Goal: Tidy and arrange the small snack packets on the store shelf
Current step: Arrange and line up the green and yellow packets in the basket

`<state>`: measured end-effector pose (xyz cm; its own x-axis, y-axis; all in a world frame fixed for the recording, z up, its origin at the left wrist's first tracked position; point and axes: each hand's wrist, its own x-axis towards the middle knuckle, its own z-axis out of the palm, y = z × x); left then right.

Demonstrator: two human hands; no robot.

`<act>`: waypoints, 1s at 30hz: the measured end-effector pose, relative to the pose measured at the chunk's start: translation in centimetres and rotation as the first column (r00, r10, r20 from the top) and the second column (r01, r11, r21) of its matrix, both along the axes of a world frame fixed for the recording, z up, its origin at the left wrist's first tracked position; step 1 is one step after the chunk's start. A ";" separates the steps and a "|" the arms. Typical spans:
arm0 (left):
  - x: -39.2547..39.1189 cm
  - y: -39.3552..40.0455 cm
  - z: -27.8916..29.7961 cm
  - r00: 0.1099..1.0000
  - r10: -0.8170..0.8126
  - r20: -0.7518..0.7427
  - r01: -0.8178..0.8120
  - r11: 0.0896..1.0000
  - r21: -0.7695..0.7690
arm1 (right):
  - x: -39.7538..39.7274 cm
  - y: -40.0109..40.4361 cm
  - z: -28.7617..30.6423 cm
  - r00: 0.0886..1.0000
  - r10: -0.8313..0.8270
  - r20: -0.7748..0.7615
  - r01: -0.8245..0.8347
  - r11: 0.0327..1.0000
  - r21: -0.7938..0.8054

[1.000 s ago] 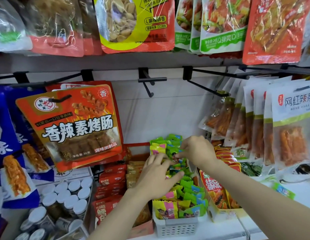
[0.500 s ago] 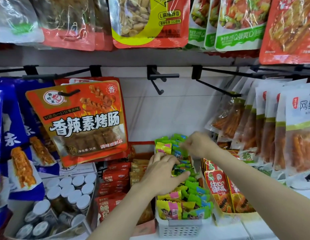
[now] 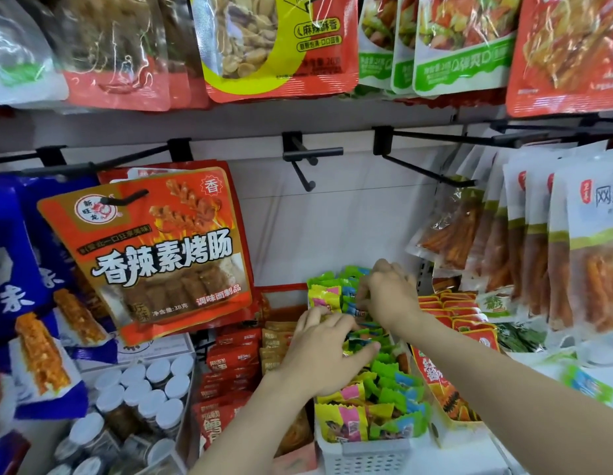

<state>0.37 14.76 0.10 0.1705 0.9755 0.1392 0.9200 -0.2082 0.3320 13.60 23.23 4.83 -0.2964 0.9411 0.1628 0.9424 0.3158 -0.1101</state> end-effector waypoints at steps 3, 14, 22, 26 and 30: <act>0.0 -0.1 0.3 1.000 0.012 0.013 -0.012 1.000 -0.029 | 2.0 -0.4 1.5 0.972 0.100 -0.213 -0.093 0.995 0.041; 0.9 -2.1 3.1 0.940 0.095 0.328 -0.072 0.994 -0.081 | 8.6 -5.3 8.4 0.684 0.241 -0.689 -0.158 0.970 0.183; 2.1 -5.6 5.2 0.367 0.161 0.916 -0.131 0.984 -0.121 | 8.8 -6.9 10.8 0.473 0.105 -0.875 -0.115 0.992 0.057; 1.9 -7.1 5.7 -0.006 0.182 0.983 -0.006 0.983 -0.182 | 8.3 -7.7 11.2 0.399 0.050 -0.916 -0.166 0.986 -0.019; 1.6 -8.5 5.9 -0.160 0.165 0.973 0.043 0.986 -0.160 | 7.9 -8.0 11.1 0.406 -0.011 -0.914 -0.150 0.986 -0.078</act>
<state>2.01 6.28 6.02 -0.1224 0.9924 -0.0131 -0.4834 -0.0481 0.8741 21.54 15.23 15.96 -0.1152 0.9582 0.2620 0.2359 0.2826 -0.9298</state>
